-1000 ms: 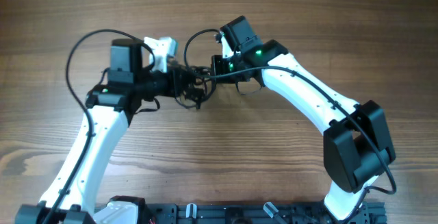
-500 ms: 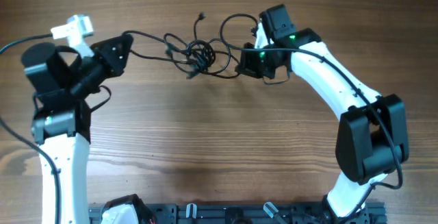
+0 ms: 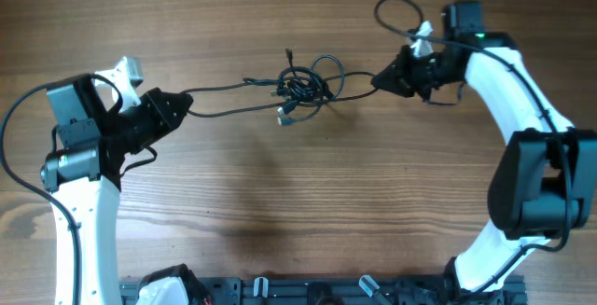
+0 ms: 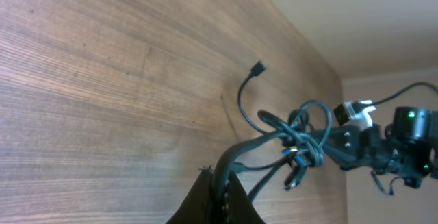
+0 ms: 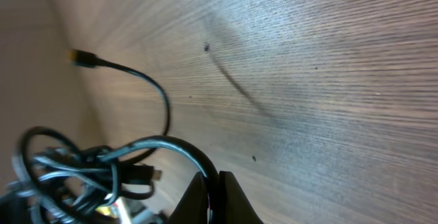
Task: Untangle cables
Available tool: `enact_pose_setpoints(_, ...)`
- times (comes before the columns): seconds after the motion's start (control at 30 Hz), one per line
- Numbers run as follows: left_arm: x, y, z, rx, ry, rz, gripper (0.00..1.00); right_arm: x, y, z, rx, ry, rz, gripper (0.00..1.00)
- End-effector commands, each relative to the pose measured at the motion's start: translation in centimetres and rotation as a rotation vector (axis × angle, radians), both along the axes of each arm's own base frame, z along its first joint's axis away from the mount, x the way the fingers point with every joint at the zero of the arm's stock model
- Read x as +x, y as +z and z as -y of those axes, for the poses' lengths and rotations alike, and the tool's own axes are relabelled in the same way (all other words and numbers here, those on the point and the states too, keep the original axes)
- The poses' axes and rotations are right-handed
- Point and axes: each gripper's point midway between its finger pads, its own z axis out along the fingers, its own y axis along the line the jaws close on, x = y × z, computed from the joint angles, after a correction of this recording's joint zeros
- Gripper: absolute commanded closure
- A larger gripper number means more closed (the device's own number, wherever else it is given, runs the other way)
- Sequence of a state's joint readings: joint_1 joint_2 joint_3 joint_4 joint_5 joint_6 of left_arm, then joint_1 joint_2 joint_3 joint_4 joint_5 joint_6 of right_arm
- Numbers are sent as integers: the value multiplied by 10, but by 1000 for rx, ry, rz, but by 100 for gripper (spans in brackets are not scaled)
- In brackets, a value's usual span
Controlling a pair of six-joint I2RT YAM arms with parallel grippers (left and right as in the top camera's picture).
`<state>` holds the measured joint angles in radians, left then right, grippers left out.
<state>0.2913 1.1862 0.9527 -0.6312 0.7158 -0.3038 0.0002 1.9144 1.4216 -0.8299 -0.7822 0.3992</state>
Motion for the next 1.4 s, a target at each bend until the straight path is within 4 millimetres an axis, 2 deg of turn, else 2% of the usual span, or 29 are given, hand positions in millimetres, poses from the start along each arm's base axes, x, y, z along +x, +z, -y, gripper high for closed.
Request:
enact_pose_setpoints(0.0, 1, -5, -20, 97, 58, -19, 96, 9, -8, 41, -11, 17, 88, 95)
enact_pose_setpoints(0.07, -7, -9, 4, 35, -23, -57, 96, 1, -8, 31, -3, 72, 94, 95)
enact_pose_setpoints(0.1, -13, -15, 24, 2, -87, -98, 96, -5, -10, 24, -16, 108, 88, 95)
enact_pose_setpoints(0.13, -21, -24, 45, -8, -153, -148, 96, -12, -12, 15, -29, 153, 82, 91)
enact_pose_setpoints(0.2, -29, -33, 70, -11, -238, -193, 94, -20, -14, 2, -41, 203, 78, 87)
enact_pose_setpoints(0.27, -36, -43, 95, -7, -322, -229, 77, -26, -11, -13, -41, 254, 91, 83)
enact_pose_setpoints(0.3, -37, -47, 102, -1, -343, -243, 64, -28, -8, -21, -42, 281, 105, 81)
enact_pose_setpoints(0.33, -40, -56, 112, 28, -376, -266, 43, -30, -3, -31, -45, 308, 122, 77)
enact_pose_setpoints(0.37, -40, -65, 116, 62, -378, -287, 30, -31, 3, -40, -56, 334, 143, 74)
enact_pose_setpoints(0.4, -36, -74, 117, 105, -359, -305, 25, -33, 12, -49, -94, 369, 175, 65)
enact_pose_setpoints(0.43, -31, -74, 119, 110, -361, -284, 12, -33, 17, -52, -128, 382, 189, 57)
enact_pose_setpoints(0.5, -18, -67, 120, 91, -326, -239, 0, -30, 24, -48, -222, 355, 189, 47)
enact_pose_setpoints(0.57, -1, -53, 123, 54, -281, -172, 0, -25, 33, -41, -265, 302, 192, 46)
enact_pose_setpoints(0.67, 12, -21, 146, -34, -328, -45, 5, -21, 44, -32, -264, 261, 210, 46)
enact_pose_setpoints(0.73, 16, -17, 152, -4, -322, -14, 5, -20, 44, -27, -267, 251, 208, 46)
enact_pose_setpoints(0.77, 18, -23, 150, 43, -291, -20, 6, -19, 43, -24, -277, 245, 204, 45)
enact_pose_setpoints(0.83, 19, -45, 128, 196, -179, -85, 5, -19, 41, -22, -292, 242, 201, 42)
enact_pose_setpoints(0.9, 14, -65, 93, 376, -49, -158, 0, -19, 41, -21, -300, 241, 202, 39)
enact_pose_setpoints(0.97, 9, -71, 59, 519, 53, -212, 0, -19, 40, -19, -308, 239, 200, 37)
enact_pose_setpoints(1.03, 7, -55, 37, 637, 99, -233, 0, -19, 40, -19, -310, 239, 199, 36)
enact_pose_setpoints(1.13, 3, -24, 18, 765, 102, -233, 0, -19, 39, -19, -310, 239, 198, 36)
enact_pose_setpoints(1.2, 4, -13, 26, 760, 43, -212, 0, -19, 39, -19, -310, 239, 196, 36)
enact_pose_setpoints(1.3, 11, -8, 81, 591, -213, -102, 0, -18, 40, -19, -310, 239, 201, 35)
enact_pose_setpoints(1.33, 13, -7, 95, 556, -280, -68, 1, -18, 40, -19, -310, 239, 202, 34)
enact_pose_setpoints(1.37, 17, -10, 103, 554, -314, -48, 6, -18, 40, -19, -310, 238, 201, 34)
